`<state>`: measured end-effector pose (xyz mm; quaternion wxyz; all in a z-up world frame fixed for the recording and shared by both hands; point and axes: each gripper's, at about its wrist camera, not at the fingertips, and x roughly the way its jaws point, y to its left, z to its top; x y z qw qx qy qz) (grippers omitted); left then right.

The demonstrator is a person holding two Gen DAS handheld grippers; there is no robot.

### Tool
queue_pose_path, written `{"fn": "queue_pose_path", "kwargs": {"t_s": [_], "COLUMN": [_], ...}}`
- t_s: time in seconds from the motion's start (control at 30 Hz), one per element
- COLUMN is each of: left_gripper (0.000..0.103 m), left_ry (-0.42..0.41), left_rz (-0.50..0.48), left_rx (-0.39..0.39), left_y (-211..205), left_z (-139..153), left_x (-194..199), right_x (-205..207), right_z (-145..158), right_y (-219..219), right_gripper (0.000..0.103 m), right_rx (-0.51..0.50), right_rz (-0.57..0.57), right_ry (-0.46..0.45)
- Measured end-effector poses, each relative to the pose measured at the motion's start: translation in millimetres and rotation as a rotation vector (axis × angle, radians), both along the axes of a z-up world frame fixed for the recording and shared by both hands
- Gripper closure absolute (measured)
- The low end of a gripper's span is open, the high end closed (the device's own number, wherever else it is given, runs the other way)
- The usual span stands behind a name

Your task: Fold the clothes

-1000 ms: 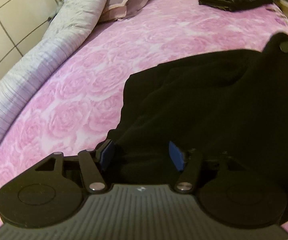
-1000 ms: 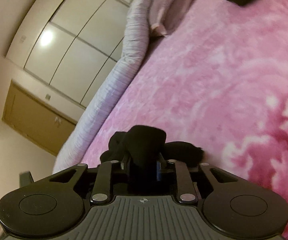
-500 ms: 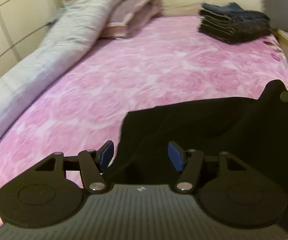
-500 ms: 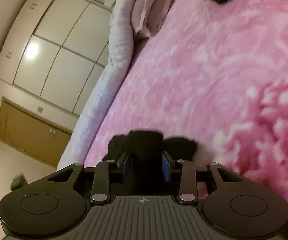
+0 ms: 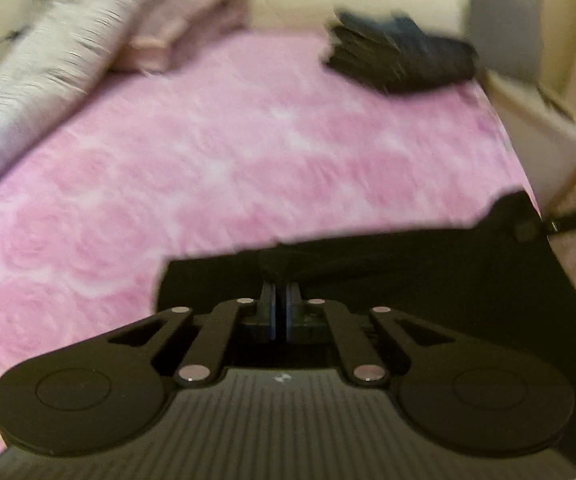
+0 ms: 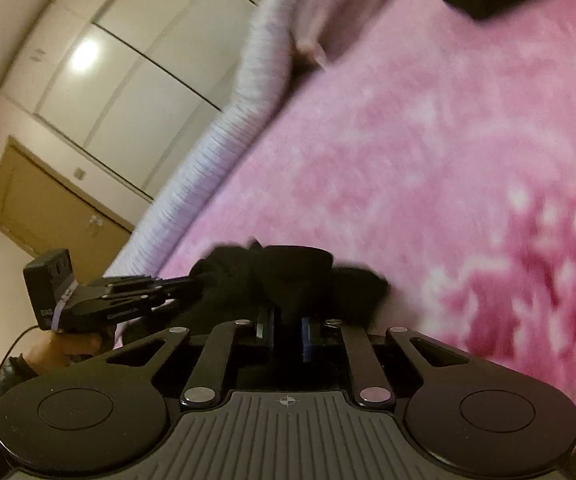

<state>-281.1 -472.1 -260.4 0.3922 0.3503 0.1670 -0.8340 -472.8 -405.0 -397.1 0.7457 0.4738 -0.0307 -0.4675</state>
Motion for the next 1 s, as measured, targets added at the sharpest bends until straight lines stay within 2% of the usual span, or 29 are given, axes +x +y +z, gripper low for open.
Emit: {"fn": "queue_pose_path", "kwargs": {"t_s": [0.13,0.23,0.3,0.43,0.5,0.57,0.6,0.63,0.67,0.7,0.8,0.83,0.87,0.9,0.93,1.0], "left_gripper": [0.1,0.1,0.099,0.097,0.093,0.085,0.084,0.084,0.084,0.084,0.083,0.083,0.088,0.093,0.1,0.101], "left_ry": [-0.049,-0.031,-0.03,-0.077,-0.074,-0.05,-0.028,0.006,0.035,0.026,-0.008,-0.054,-0.059,-0.064,-0.068,-0.067], "left_rz": [0.029,0.06,0.072,0.071,0.075,0.092,0.104,0.109,0.11,0.083,0.001,-0.029,-0.033,-0.038,-0.04,-0.016], "left_rx": [0.005,-0.018,0.002,0.006,0.039,0.056,0.058,0.053,0.05,0.067,0.118,0.123,0.107,0.091,0.075,0.044], "left_y": [-10,-12,-18,-22,-24,-25,-24,-23,-22,-23,-23,-22,-21,-19,-18,-18], "left_z": [-17,-22,-31,-36,-31,-23,-17,-12,-7,-10,-18,-25,-28,-31,-33,-32], "left_x": [-7,-9,-10,-15,-14,-10,-6,-4,-3,-9,-28,-36,-39,-41,-44,-43], "right_x": [6,6,7,1,0,-1,-3,-5,-7,-9,-8,-6,-4,-2,0,-2], "right_z": [-12,-9,-10,-23,-23,-13,-9,-7,-5,-4,-7,-8,-9,-11,-12,-8], "right_y": [-5,-2,-1,-8,-8,-6,-5,-5,-4,-4,-9,-11,-12,-14,-15,-12], "right_gripper": [0.094,0.094,0.094,0.095,0.094,0.093,0.088,0.077,0.073,0.068,0.066,0.066,0.066,0.076,0.093,0.097], "right_rx": [0.055,0.04,0.04,0.074,0.096,0.101,0.104,0.104,0.102,0.1,0.1,0.104,0.107,0.11,0.113,0.085], "right_rz": [-0.009,-0.023,-0.025,-0.039,-0.037,-0.026,-0.024,-0.033,-0.045,-0.057,-0.078,-0.076,-0.073,-0.069,-0.065,-0.073], "right_ry": [0.012,0.035,0.044,-0.003,-0.021,-0.007,-0.006,-0.014,-0.024,-0.034,-0.072,-0.065,-0.055,-0.045,-0.035,-0.029]}}
